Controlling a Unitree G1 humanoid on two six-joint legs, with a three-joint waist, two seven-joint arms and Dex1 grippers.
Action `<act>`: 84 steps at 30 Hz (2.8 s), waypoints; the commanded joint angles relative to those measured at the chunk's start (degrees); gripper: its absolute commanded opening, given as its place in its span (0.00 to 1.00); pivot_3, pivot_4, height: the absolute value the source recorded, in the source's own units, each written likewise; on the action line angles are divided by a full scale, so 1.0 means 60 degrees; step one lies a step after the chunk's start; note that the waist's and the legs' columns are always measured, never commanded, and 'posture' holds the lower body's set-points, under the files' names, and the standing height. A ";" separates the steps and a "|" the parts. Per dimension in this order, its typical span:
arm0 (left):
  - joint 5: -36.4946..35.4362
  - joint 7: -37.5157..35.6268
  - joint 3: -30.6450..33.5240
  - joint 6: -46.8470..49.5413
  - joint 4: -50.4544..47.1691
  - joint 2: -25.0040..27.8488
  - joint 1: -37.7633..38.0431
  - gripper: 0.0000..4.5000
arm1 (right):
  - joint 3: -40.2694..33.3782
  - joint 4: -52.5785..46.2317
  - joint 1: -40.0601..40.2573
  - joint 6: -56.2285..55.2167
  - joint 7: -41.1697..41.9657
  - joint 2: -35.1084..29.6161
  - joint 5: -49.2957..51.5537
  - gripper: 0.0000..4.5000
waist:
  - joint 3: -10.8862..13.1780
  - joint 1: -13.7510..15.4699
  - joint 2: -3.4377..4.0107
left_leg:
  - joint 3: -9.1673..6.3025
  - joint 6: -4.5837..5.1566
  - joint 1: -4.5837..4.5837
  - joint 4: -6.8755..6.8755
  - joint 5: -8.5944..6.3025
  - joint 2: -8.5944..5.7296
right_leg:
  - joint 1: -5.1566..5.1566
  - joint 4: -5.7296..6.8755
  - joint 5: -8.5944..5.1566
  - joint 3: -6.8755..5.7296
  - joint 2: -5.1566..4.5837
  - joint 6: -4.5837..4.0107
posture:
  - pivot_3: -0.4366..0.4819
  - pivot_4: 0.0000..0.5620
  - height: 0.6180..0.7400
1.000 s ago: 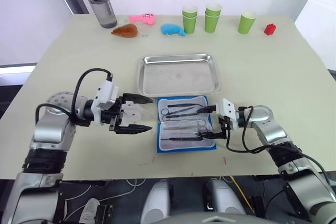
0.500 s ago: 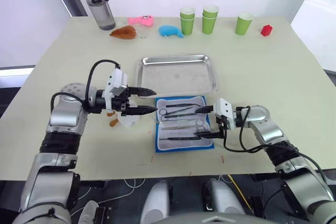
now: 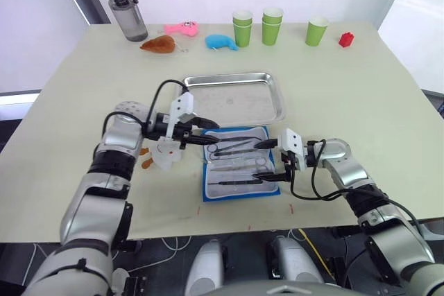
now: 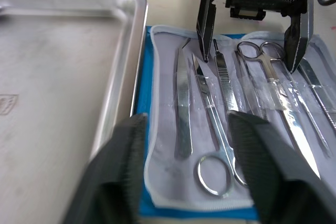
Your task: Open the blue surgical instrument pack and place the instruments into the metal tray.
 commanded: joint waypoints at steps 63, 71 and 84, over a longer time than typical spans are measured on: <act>0.1272 0.0479 0.0038 0.0426 -0.0182 -0.0122 -0.0458 0.02 | 0.0425 0.1092 0.0389 0.0173 0.0029 -0.0238 -0.0755 1.00 | -0.0042 0.0032 0.0010 | -0.0022 0.0001 -0.0004 -0.0001 0.0000 -0.0001 | 0.0001 -0.0005 0.0001 -0.0002 0.0002 0.0000 | 0.48 0.27 0.95; 0.1063 0.0279 0.0097 0.1931 -0.2078 0.0694 0.0127 0.02 | 0.0416 0.1038 0.0432 0.0198 0.0022 -0.0241 -0.0732 1.00 | -0.0041 0.0007 0.0012 | -0.0034 0.0001 -0.0004 -0.0009 0.0000 -0.0001 | -0.0001 -0.0011 0.0001 0.0003 0.0002 -0.0001 | 0.48 0.27 0.95; 0.0428 0.0449 0.0408 0.2948 -0.3502 0.1791 0.0721 0.02 | 0.0375 0.1206 0.0367 0.0109 0.0018 -0.0204 -0.0724 1.00 | -0.0040 0.0020 0.0013 | -0.0042 0.0001 -0.0001 -0.0012 0.0000 -0.0001 | -0.0002 -0.0014 0.0000 0.0007 -0.0001 -0.0001 | 0.48 0.27 0.95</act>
